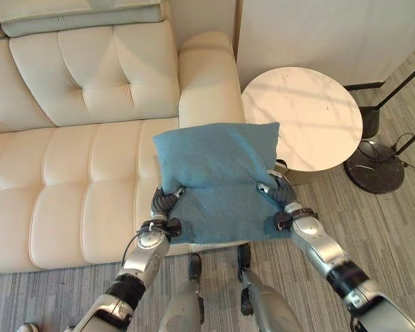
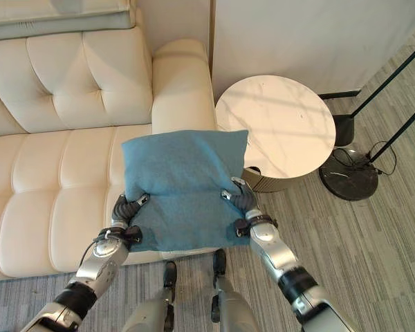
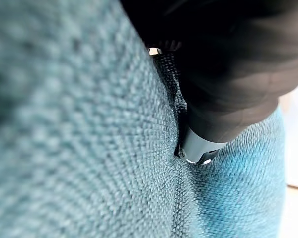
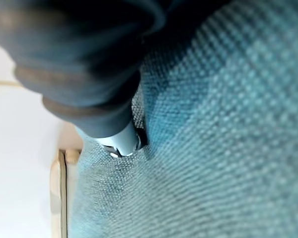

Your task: Pick up all the scattered cushions and arrange them neatly on the sofa.

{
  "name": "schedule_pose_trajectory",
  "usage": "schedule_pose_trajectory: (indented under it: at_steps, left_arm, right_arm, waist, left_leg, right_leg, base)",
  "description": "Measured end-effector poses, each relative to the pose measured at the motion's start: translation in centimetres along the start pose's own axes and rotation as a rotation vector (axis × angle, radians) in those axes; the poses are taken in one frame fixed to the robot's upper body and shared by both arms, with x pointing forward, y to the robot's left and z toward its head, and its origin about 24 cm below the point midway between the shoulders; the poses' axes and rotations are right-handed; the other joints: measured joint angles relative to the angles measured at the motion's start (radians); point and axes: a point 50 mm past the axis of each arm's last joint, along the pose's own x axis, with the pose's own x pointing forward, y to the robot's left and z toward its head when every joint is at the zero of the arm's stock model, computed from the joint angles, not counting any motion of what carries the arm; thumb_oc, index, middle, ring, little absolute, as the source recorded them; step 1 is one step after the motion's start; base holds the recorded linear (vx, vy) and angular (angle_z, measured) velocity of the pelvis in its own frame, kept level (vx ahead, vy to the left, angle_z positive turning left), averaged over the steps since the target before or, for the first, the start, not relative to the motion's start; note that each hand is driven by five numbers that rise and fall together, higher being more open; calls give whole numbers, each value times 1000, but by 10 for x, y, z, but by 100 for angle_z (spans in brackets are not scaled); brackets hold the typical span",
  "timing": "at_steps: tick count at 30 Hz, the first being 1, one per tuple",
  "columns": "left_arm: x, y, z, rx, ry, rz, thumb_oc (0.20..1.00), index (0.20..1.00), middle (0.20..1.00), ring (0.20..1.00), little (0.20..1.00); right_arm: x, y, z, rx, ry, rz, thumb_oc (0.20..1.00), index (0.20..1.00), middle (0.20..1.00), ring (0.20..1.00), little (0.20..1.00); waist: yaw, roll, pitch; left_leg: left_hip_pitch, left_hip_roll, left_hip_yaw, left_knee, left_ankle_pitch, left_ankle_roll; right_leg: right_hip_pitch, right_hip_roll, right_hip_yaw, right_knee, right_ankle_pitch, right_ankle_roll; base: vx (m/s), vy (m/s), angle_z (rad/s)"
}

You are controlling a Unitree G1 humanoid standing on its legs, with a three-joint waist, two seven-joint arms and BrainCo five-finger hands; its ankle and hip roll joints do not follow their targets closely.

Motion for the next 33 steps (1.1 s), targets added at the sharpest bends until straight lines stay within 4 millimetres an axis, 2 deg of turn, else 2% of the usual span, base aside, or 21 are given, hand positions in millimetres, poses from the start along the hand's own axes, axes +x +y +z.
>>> schedule_pose_trajectory:
  at_steps: [5, 10, 12, 13, 14, 15, 16, 17, 18, 20, 21, 22, 23, 24, 25, 26, 27, 28, 29, 30, 33]
  left_arm:
    - [-20, 2, 16, -8, -87, -51, 200, 200, 200, 200, 200]
    - [-38, 16, 38, 3, -199, -47, 200, 200, 200, 200, 200]
    - [-42, 18, 45, 7, -237, -50, 200, 200, 200, 200, 200]
    - [-40, 20, 50, 15, -257, -44, 200, 200, 200, 200, 200]
    - [-38, 19, 54, 26, -274, -47, 200, 200, 200, 200, 200]
    - [-37, 20, 57, 47, -290, -51, 200, 200, 200, 200, 200]
    - [-36, 19, 58, 58, -296, -56, 200, 200, 200, 200, 200]
    - [-36, 17, 58, 52, -296, -61, 200, 200, 200, 200, 200]
    - [-36, 15, 57, 55, -296, -69, 200, 200, 200, 200, 200]
    - [-36, 16, 57, 60, -292, -72, 200, 200, 200, 200, 200]
    - [-37, 17, 56, 60, -291, -68, 200, 200, 200, 200, 200]
    - [-36, 18, 57, 61, -294, -67, 200, 200, 200, 200, 200]
    - [-37, 18, 57, 60, -296, -65, 200, 200, 200, 200, 200]
    - [-37, 18, 57, 60, -296, -65, 200, 200, 200, 200, 200]
    - [-40, 16, 52, 41, -279, -61, 200, 200, 200, 200, 200]
    - [-41, 16, 51, 39, -278, -60, 200, 200, 200, 200, 200]
    - [-41, 17, 49, 38, -269, -58, 200, 200, 200, 200, 200]
    - [-42, 16, 48, 36, -265, -59, 200, 200, 200, 200, 200]
    - [-42, 13, 47, 23, -262, -63, 200, 200, 200, 200, 200]
    - [-42, 12, 46, 20, -260, -66, 200, 200, 200, 200, 200]
    - [-40, 9, 47, 28, -255, -87, 200, 200, 200, 200, 200]
  right_arm:
    - [-29, -7, 11, 43, -71, 35, 200, 200, 200, 200, 200]
    - [-48, 1, 52, 61, -258, 113, 200, 200, 200, 200, 200]
    - [-54, 3, 64, 72, -321, 130, 200, 200, 200, 200, 200]
    - [-54, 5, 68, 77, -351, 141, 200, 200, 200, 200, 200]
    - [-54, 6, 70, 73, -363, 139, 200, 200, 200, 200, 200]
    - [-52, 8, 71, 69, -373, 142, 200, 200, 200, 200, 200]
    - [-53, 7, 71, 61, -374, 134, 200, 200, 200, 200, 200]
    - [-55, 4, 67, 49, -360, 123, 200, 200, 200, 200, 200]
    - [-56, 2, 66, 41, -354, 120, 200, 200, 200, 200, 200]
    - [-56, 2, 66, 25, -353, 120, 200, 200, 200, 200, 200]
    - [-56, 3, 67, 6, -361, 121, 200, 200, 200, 200, 200]
    - [-55, 3, 68, -4, -366, 124, 200, 200, 200, 200, 200]
    - [-54, 4, 70, -8, -376, 126, 200, 200, 200, 200, 200]
    - [-54, 4, 70, -8, -376, 126, 200, 200, 200, 200, 200]
    - [-54, 1, 71, -26, -384, 122, 200, 200, 200, 200, 200]
    - [-54, 0, 73, -41, -389, 124, 200, 200, 200, 200, 200]
    - [-53, 0, 70, -40, -375, 123, 200, 200, 200, 200, 200]
    - [-53, -1, 69, -55, -368, 118, 200, 200, 200, 200, 200]
    - [-53, -4, 68, -78, -363, 107, 200, 200, 200, 200, 200]
    - [-53, -4, 68, -79, -361, 102, 200, 200, 200, 200, 200]
    - [-54, -5, 68, -81, -363, 90, 200, 200, 200, 200, 200]
  waist:
    - [-11, -3, -35]
    - [-18, -14, -93]
    - [-21, -25, -108]
    - [-21, -39, -118]
    - [-26, -50, -121]
    - [-25, -51, -120]
    - [-36, -43, -116]
    - [-40, -23, -118]
    - [-43, -15, -116]
    - [-31, -11, -115]
    - [-9, -11, -114]
    - [-2, -12, -114]
    - [29, -4, -114]
    - [29, -4, -114]
    - [57, 54, -106]
    - [79, 85, -104]
    - [90, 90, -103]
    - [92, 96, -102]
    - [88, 102, -93]
    - [78, 93, -88]
    - [34, 15, -68]
  left_leg:
    - [49, -13, 11, 6, -11, 16]
    - [94, -24, 83, 6, -30, 27]
    - [101, -31, 108, 7, -34, 34]
    - [100, -34, 139, 8, -40, 43]
    - [70, -33, 152, 40, -43, 50]
    - [67, -25, 177, 43, -51, 60]
    - [48, -9, 186, 47, -23, 78]
    - [37, 15, 165, 52, -24, 82]
    - [21, 27, 136, 67, -3, 73]
    - [6, 30, 109, 78, 10, 68]
    - [-21, 30, 72, 93, 28, 55]
    - [-37, 28, 62, 103, 29, 50]
    - [-69, 28, 52, 106, 47, 37]
    - [-69, 28, 52, 106, 47, 37]
    - [-114, 60, 8, 86, 93, 12]
    - [-151, 79, -19, 74, 104, -8]
    - [-184, 80, -26, 81, 59, -18]
    - [-200, 85, -27, 76, 35, -5]
    - [-230, 95, -21, 77, 0, -31]
    - [-243, 97, 5, 85, -43, -55]
    - [-253, 34, 62, 250, -65, -22]
  right_leg:
    - [38, -4, 29, 0, 10, -15]
    - [52, -1, 96, 1, 19, -3]
    - [44, -1, 122, 1, 30, 15]
    - [32, -4, 147, 2, 29, 42]
    - [0, -5, 150, 22, 68, 53]
    - [-20, -5, 143, 31, 78, 122]
    - [-44, -6, 119, 129, -20, 138]
    - [-74, 11, 101, 298, -124, 97]
    - [-61, 17, 111, 414, -207, 106]
    - [-23, 12, 114, 494, -299, 120]
    - [35, 16, 142, 509, -383, 126]
    - [41, 14, 146, 503, -402, 123]
    - [46, 25, 147, 467, -450, 92]
    - [46, 25, 147, 467, -450, 92]
    - [20, 72, 119, 431, -399, -12]
    - [-15, 95, 110, 431, -384, -37]
    - [-34, 111, 88, 429, -376, -66]
    - [-53, 128, 97, 440, -360, -72]
    - [-74, 126, 68, 449, -341, -104]
    - [-80, 101, 34, 435, -321, -121]
    - [-51, 1, -10, 315, -256, -130]
  base:
    - [61, 121, -16]
    - [-77, 119, -38]
    - [-215, 37, -48]
    - [-388, 14, -62]
    - [-494, 24, -71]
    - [-308, 8, -40]
    - [-339, -20, -16]
    - [-306, -67, 32]
    - [-238, -62, 45]
    - [-264, -100, 54]
    - [-265, -94, 57]
    - [-213, -65, 65]
    - [-254, -75, 28]
    - [-396, -113, 48]
    - [-457, -101, 44]
    - [-457, -70, 70]
    - [-445, -16, 56]
    - [-514, 46, 75]
    - [-364, 51, 69]
    - [-390, 45, 99]
    - [-167, 20, 79]
